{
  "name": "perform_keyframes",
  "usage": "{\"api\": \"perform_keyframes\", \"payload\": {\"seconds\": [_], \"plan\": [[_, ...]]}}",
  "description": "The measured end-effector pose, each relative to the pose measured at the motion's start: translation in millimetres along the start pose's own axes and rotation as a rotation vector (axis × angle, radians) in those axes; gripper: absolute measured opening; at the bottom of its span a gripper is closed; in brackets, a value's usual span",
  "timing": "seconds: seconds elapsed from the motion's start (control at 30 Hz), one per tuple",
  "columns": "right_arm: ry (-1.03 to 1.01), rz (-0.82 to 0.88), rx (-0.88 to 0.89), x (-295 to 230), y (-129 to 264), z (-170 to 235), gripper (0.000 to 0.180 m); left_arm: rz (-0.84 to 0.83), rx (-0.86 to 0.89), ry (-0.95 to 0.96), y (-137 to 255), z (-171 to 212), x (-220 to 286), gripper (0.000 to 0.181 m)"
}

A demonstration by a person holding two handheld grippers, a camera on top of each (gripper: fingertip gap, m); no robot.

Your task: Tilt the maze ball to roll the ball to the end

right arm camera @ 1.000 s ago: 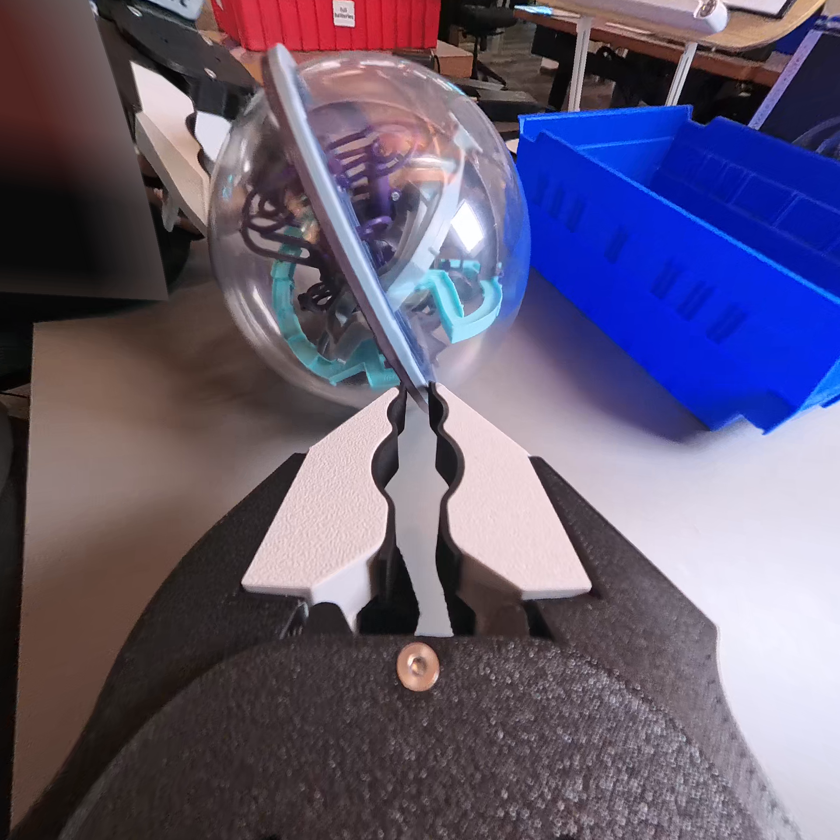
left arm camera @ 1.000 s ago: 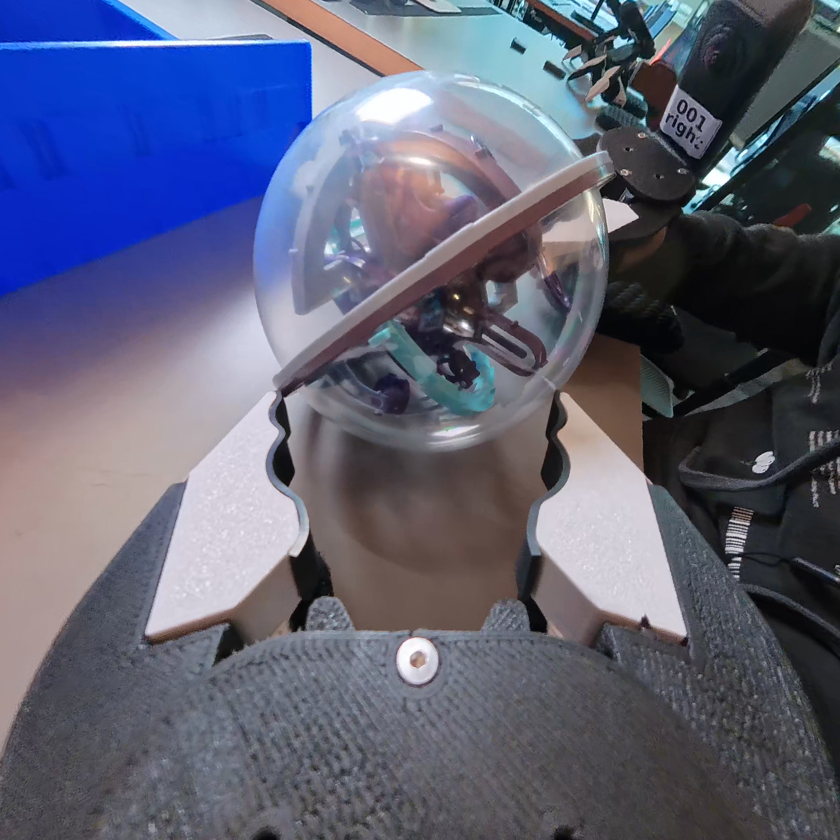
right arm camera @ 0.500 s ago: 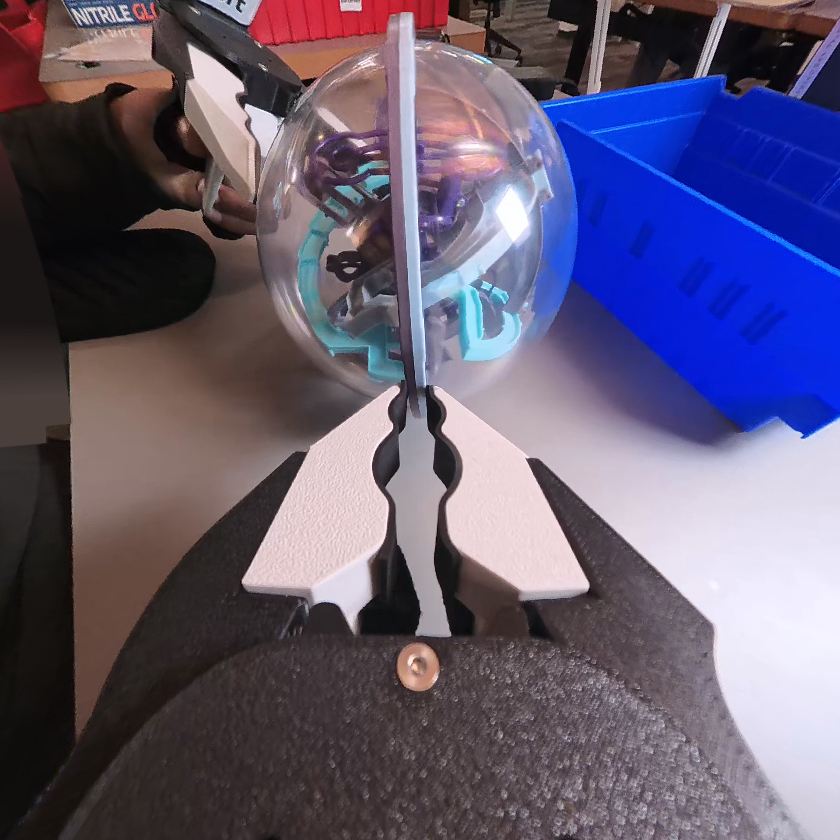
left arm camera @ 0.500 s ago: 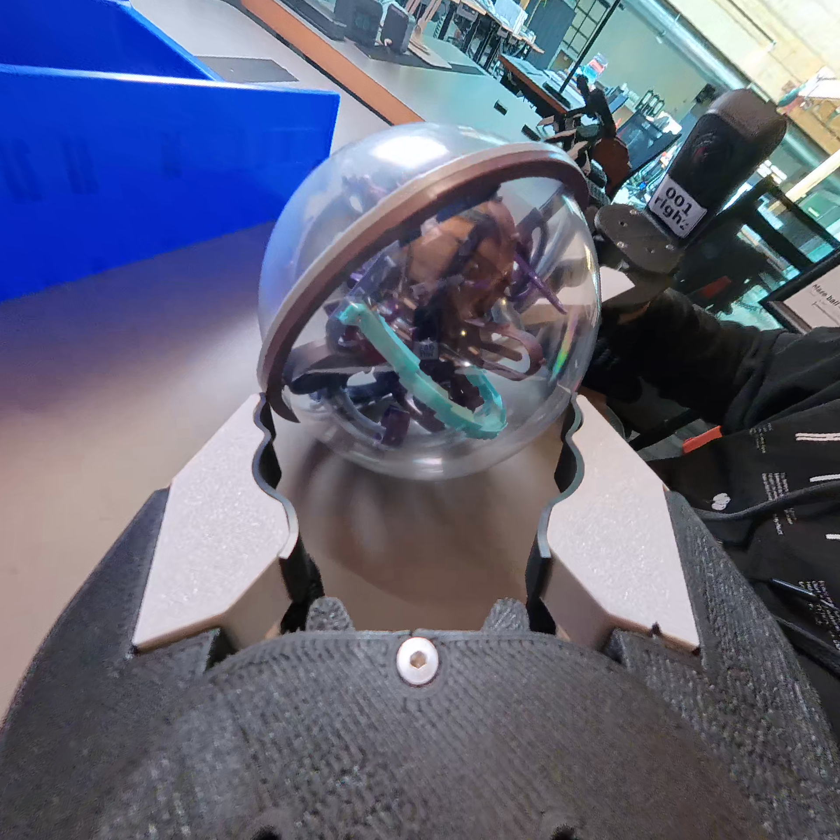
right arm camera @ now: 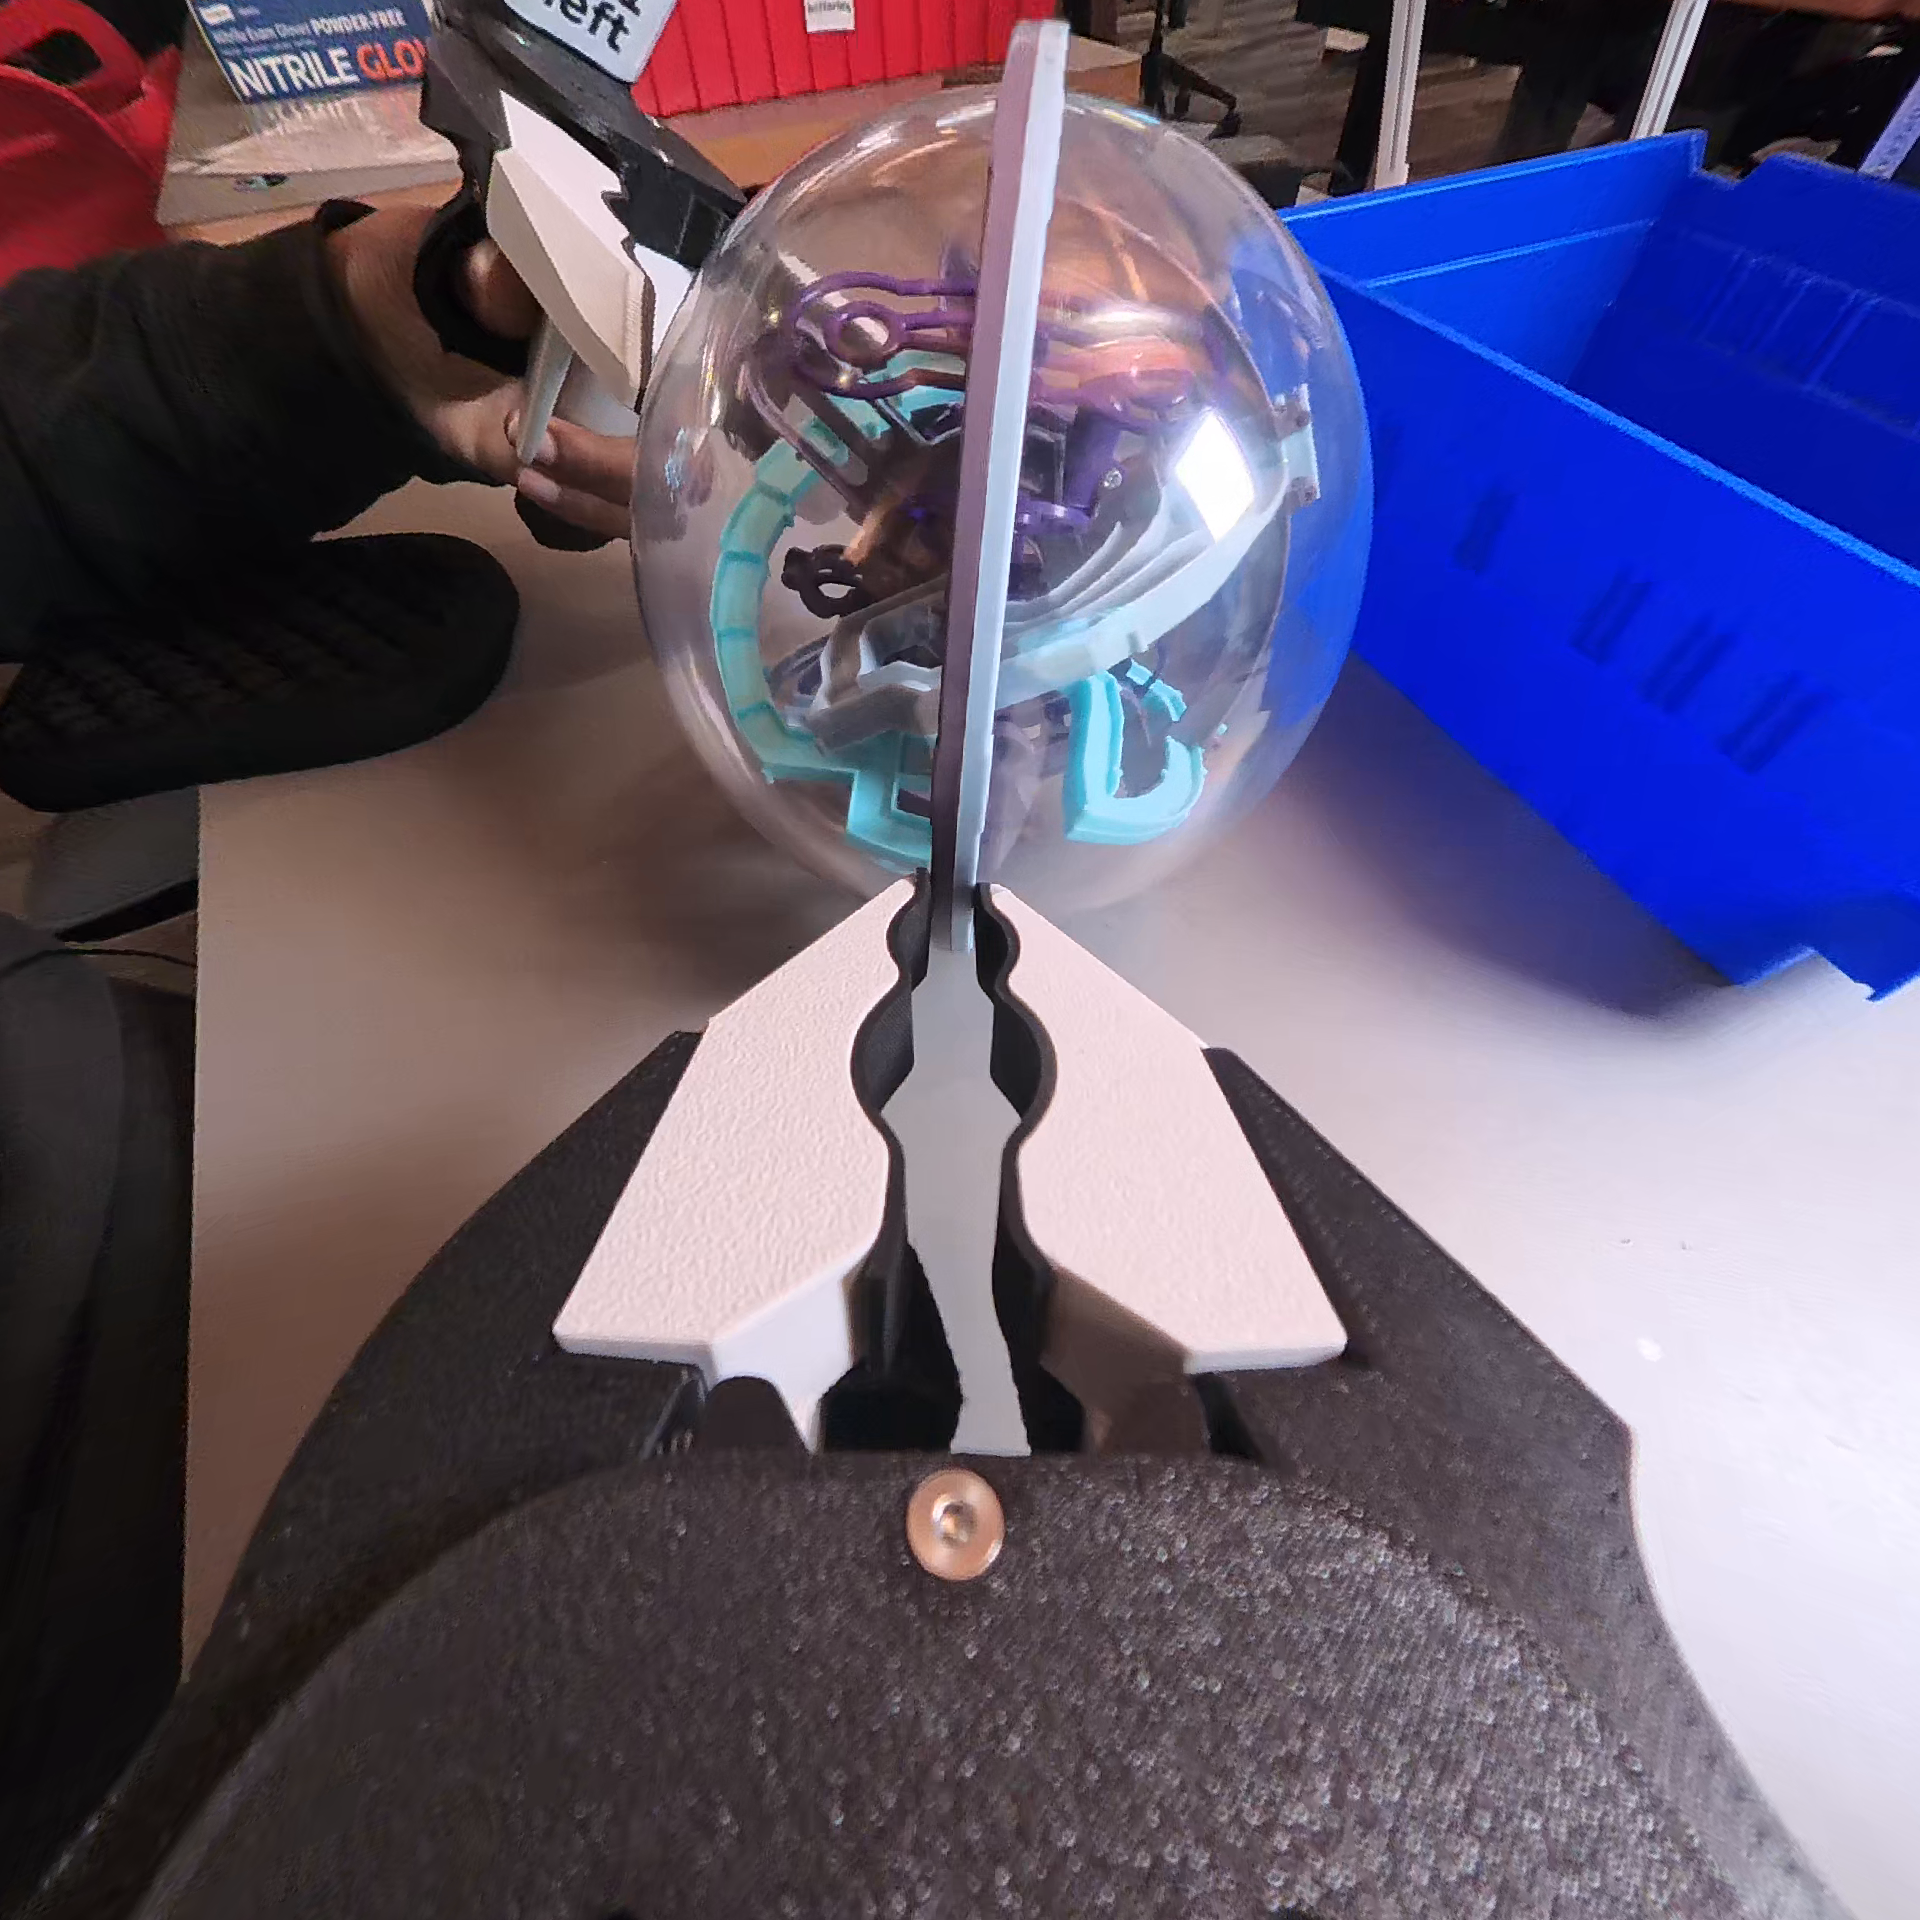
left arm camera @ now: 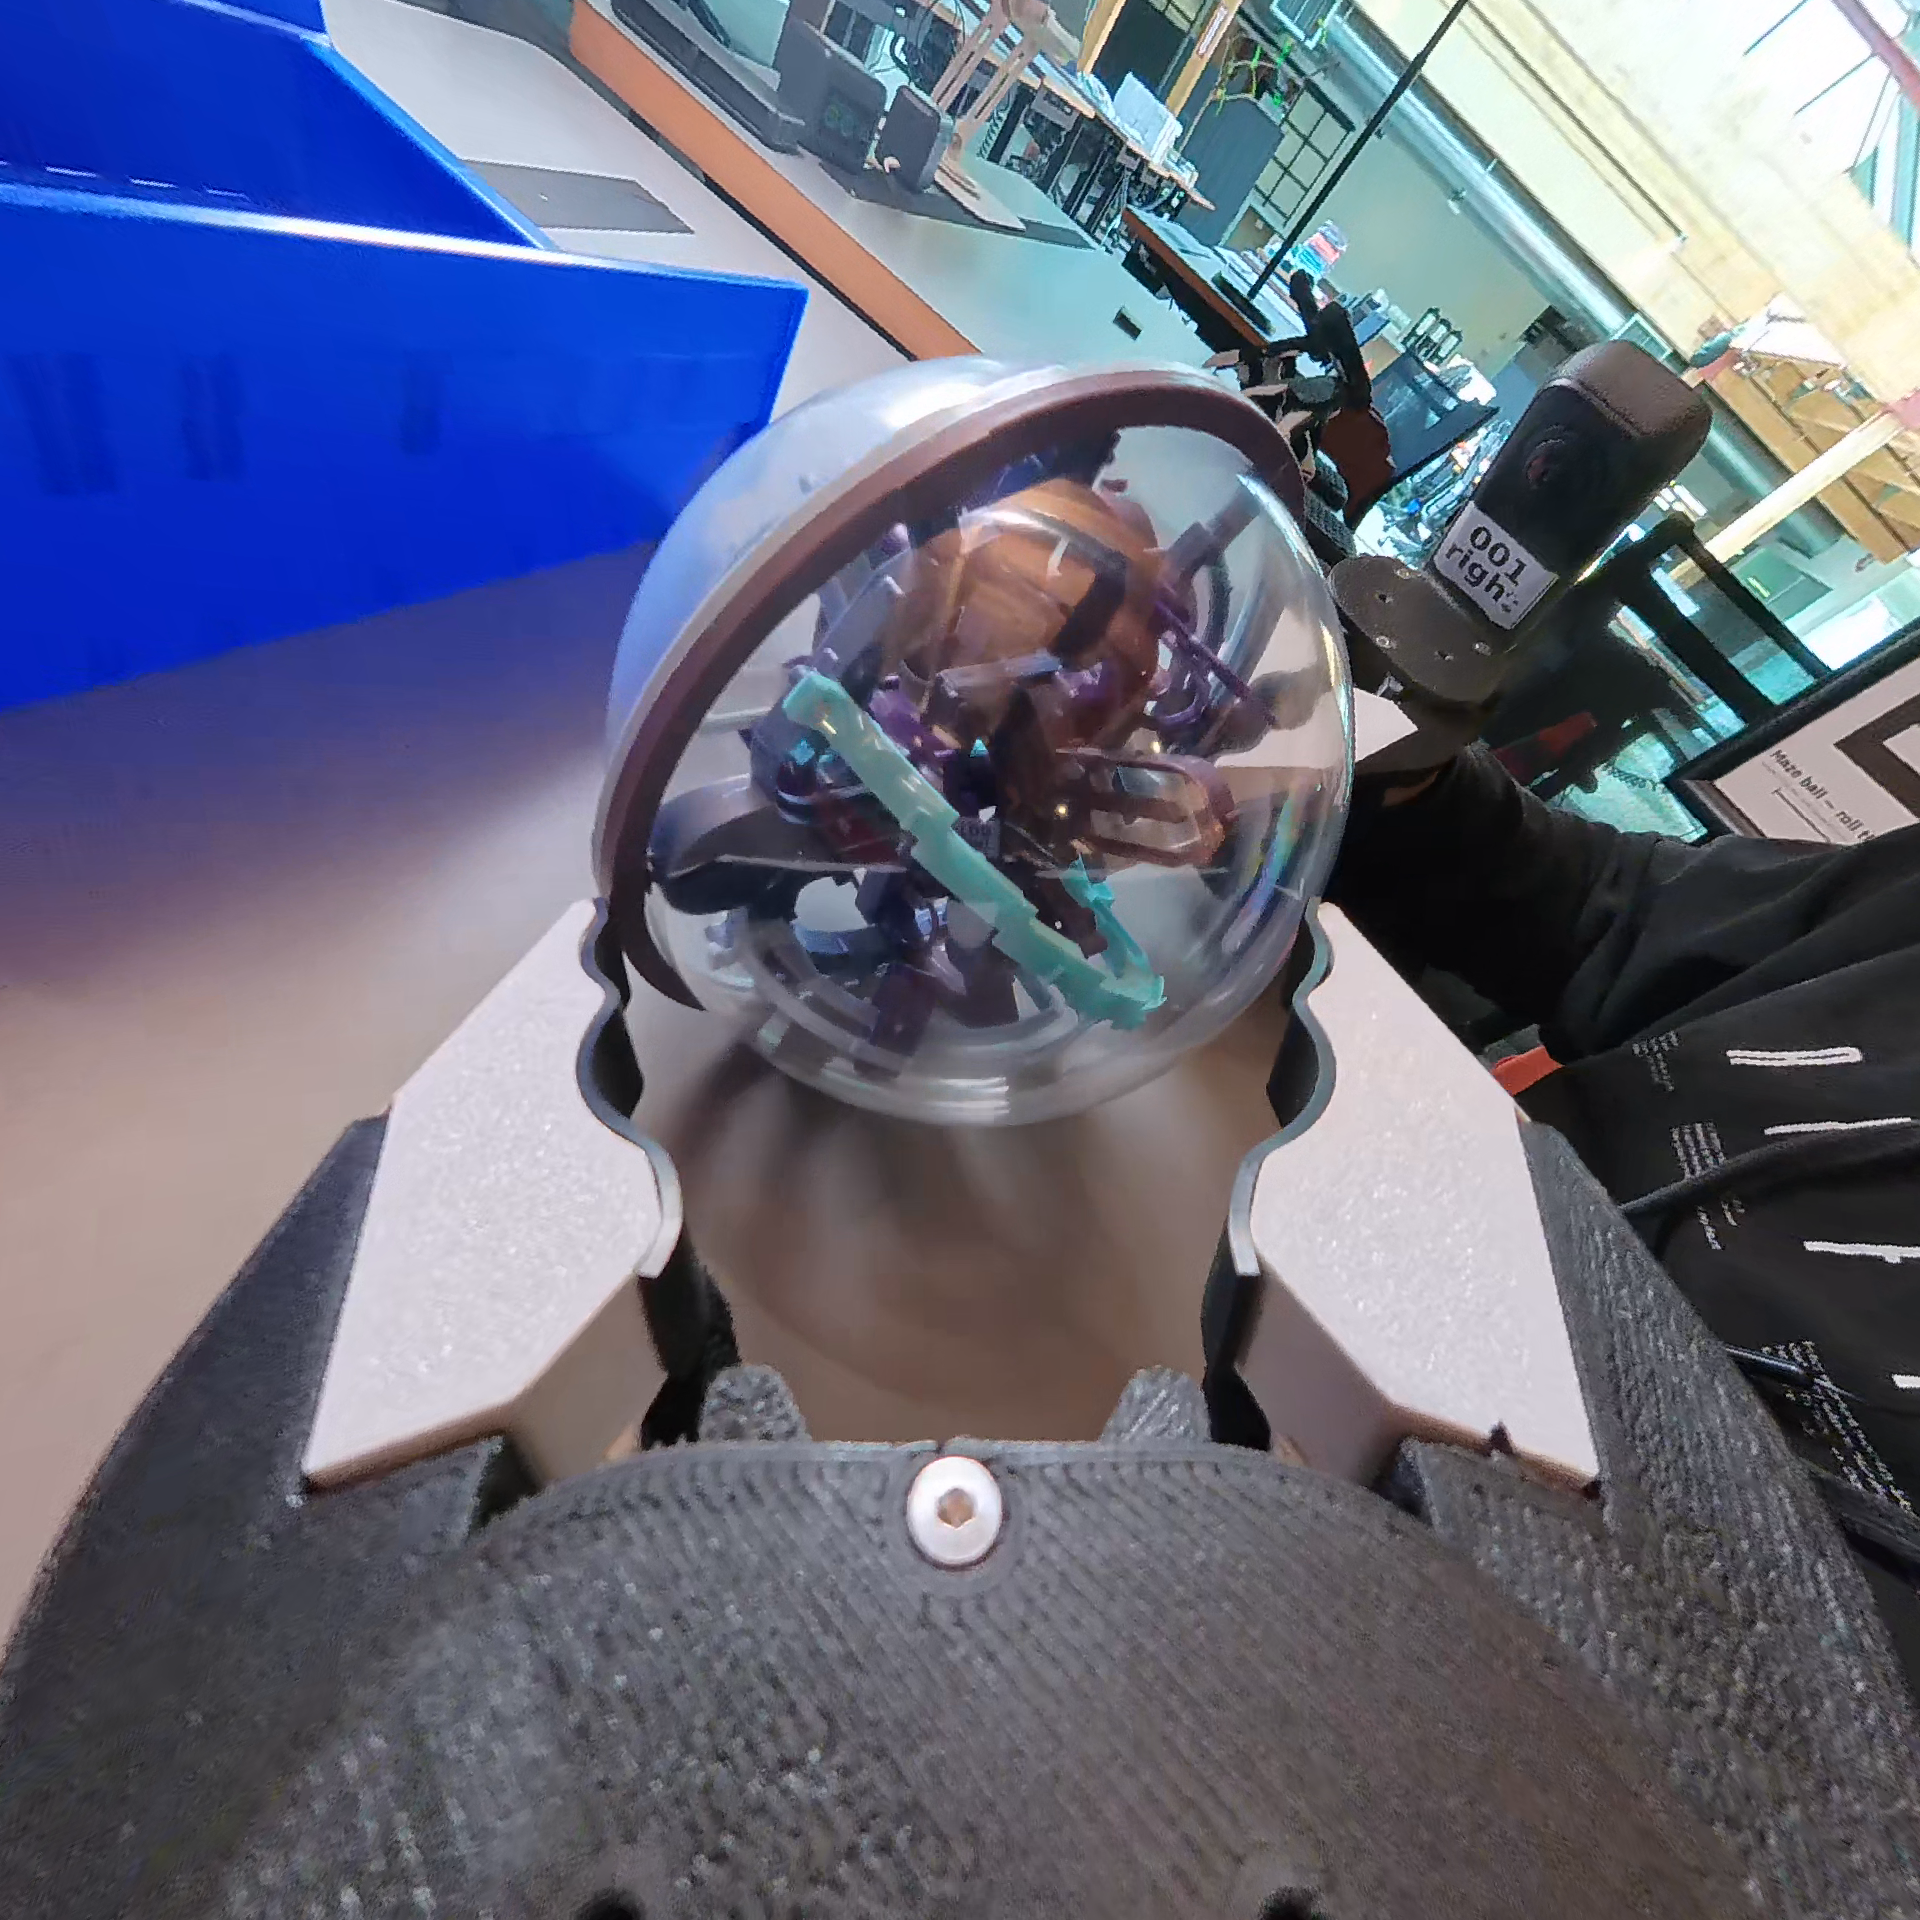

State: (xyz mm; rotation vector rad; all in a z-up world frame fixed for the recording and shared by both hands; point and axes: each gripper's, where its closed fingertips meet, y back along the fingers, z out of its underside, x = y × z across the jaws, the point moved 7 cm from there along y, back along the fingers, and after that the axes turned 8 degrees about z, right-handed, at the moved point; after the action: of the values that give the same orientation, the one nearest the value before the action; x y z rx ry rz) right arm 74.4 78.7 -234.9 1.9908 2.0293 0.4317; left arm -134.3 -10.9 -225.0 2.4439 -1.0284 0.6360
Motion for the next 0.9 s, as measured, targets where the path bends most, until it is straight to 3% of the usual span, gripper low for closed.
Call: {"api": "perform_keyframes", "payload": {"seconds": [0.23,0.53,0.9], "plan": [[-0.004,-0.026,-0.006,6.4,1.7,-7.1,0.006,-0.024,0.047,-0.049,-0.7,-4.1,-1.2,0.124],[-0.003,-0.039,0.018,6.9,1.1,-8.6,0.006,-0.067,0.116,-0.208,-12.9,4.3,-3.7,0.135],[0.057,-0.053,0.073,2.5,-1.5,-10.5,0.006,0.004,0.180,-0.257,-8.6,9.6,-12.3,0.135]]}}
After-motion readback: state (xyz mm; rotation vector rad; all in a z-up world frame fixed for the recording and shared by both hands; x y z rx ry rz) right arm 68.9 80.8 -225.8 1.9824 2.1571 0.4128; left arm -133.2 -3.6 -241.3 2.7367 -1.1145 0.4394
